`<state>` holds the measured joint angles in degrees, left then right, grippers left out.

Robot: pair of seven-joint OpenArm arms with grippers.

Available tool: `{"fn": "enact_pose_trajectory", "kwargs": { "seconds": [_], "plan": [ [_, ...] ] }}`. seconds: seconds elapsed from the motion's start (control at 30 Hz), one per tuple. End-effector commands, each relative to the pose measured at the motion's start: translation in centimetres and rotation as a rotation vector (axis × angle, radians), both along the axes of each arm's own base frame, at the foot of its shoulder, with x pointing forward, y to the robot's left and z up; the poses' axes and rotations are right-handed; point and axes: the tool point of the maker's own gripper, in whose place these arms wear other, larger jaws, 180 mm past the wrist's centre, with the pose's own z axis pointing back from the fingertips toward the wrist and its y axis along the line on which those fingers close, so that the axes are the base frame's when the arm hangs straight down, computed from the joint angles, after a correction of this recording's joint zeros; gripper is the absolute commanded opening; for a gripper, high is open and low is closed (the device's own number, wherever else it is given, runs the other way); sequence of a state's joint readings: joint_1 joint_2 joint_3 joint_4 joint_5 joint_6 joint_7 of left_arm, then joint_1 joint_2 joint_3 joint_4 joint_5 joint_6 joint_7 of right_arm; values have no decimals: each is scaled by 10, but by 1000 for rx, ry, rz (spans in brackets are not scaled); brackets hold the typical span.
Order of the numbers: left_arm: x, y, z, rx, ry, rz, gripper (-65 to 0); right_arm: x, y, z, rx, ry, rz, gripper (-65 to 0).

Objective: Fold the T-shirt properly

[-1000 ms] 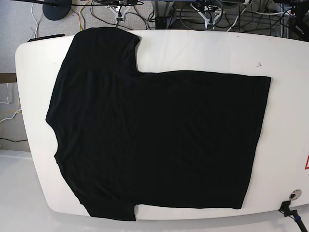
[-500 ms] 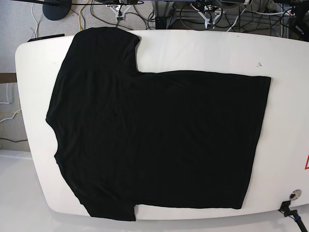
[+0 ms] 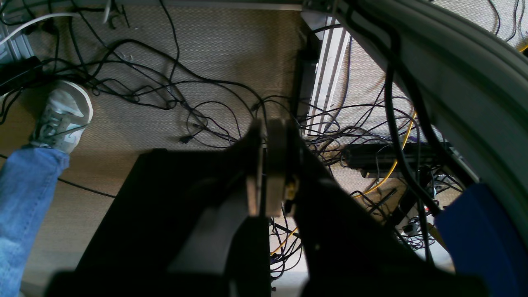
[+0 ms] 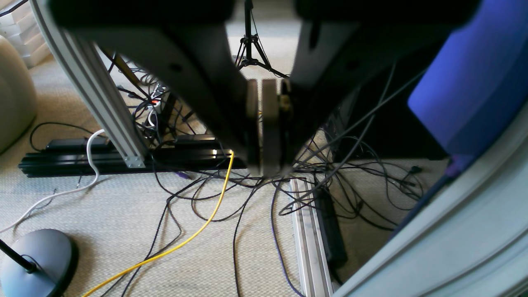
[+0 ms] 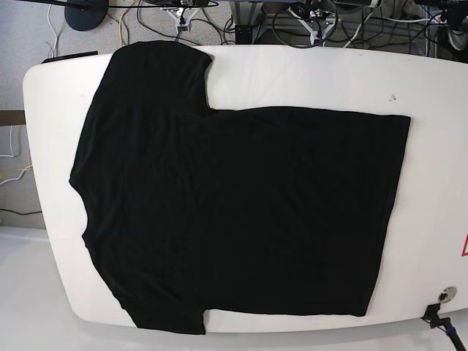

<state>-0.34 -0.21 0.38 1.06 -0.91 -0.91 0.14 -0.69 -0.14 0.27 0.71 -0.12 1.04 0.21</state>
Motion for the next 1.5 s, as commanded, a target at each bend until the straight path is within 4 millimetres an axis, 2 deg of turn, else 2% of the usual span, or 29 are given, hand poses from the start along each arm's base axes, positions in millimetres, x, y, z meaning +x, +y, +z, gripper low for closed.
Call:
{"fn": "enact_pose_trajectory", "kwargs": {
  "seconds": [0.0, 0.53, 0.63, 1.1, 1.47],
  "plan": [
    [-1, 2, 0, 0, 1, -6, -650, 1, -1, 0, -4, -1, -1, -643],
    [-4, 3, 0, 2, 7, -3, -649, 1, -6, 0, -9, 3, 6, -644],
    [0, 2, 0, 5, 5, -1, -650, 3, 0, 0, 10, -3, 5, -650],
    [-13, 2, 0, 3, 40, -7, -648, 2, -2, 0, 1, 2, 2, -650],
    [-12, 3, 0, -6, 37, -5, -650, -3, -2, 0, 6, 13, 3, -650]
  ]
}}
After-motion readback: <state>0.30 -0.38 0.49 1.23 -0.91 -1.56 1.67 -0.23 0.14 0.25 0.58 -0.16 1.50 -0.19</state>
